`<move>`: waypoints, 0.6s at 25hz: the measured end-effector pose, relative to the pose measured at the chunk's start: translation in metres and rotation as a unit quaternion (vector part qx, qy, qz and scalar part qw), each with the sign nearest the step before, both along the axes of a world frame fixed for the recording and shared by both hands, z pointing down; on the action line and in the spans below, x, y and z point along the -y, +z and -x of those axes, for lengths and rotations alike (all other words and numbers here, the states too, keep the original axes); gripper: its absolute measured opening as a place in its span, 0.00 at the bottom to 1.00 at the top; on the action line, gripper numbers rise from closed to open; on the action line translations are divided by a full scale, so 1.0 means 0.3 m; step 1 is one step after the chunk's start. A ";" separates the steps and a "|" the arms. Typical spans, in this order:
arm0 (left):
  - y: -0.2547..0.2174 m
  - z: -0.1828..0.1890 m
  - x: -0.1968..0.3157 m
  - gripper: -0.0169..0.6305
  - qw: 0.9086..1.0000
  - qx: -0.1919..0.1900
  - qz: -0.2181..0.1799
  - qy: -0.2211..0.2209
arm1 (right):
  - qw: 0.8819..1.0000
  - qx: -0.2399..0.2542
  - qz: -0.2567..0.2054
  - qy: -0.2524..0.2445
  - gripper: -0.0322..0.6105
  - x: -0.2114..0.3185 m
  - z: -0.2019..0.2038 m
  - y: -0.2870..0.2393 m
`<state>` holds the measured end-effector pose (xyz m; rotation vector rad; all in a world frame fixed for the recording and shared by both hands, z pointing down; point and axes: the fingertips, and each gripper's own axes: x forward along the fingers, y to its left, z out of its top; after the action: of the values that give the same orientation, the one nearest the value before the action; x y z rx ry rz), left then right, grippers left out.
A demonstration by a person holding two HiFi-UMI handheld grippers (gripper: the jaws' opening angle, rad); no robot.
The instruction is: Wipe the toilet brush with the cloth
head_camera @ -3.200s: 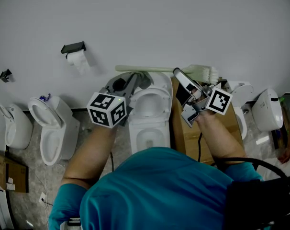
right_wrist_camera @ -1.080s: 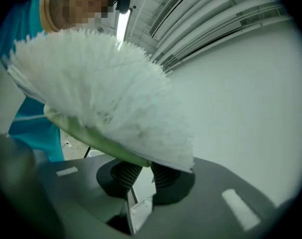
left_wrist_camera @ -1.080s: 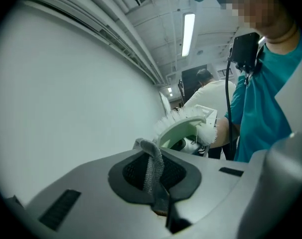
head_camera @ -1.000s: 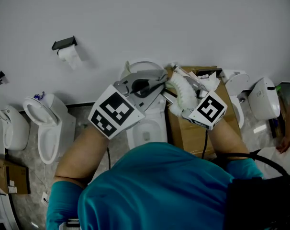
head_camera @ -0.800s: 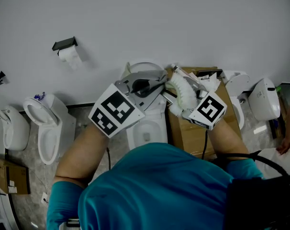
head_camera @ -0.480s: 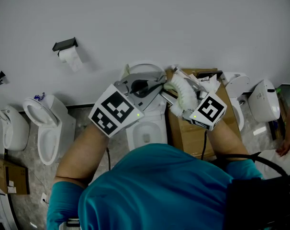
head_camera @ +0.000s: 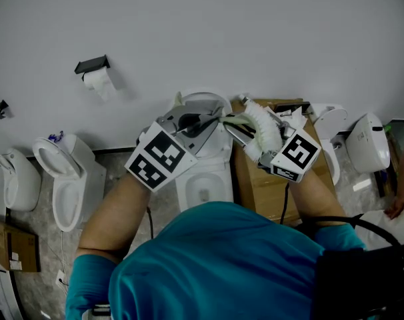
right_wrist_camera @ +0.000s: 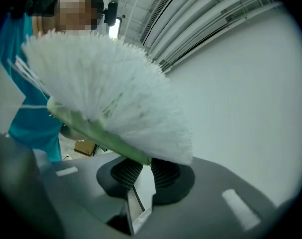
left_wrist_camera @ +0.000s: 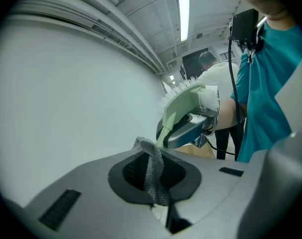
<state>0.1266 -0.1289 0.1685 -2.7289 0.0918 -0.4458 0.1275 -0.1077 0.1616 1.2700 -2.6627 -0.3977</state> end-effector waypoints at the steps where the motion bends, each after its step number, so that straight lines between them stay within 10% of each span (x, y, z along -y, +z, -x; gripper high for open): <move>1: 0.004 0.002 0.004 0.06 1.000 0.001 -0.001 -0.002 | 1.000 0.004 0.000 -0.001 0.13 -0.002 -0.002 -0.002; 15: 0.042 0.037 0.076 0.06 0.999 0.016 -0.016 -0.038 | 0.997 0.073 -0.001 -0.023 0.13 -0.037 -0.039 -0.046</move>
<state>0.1154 -0.1518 0.1813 -2.6920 0.1943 -0.5050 0.1392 -0.0967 0.1478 1.2862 -2.8175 -0.3249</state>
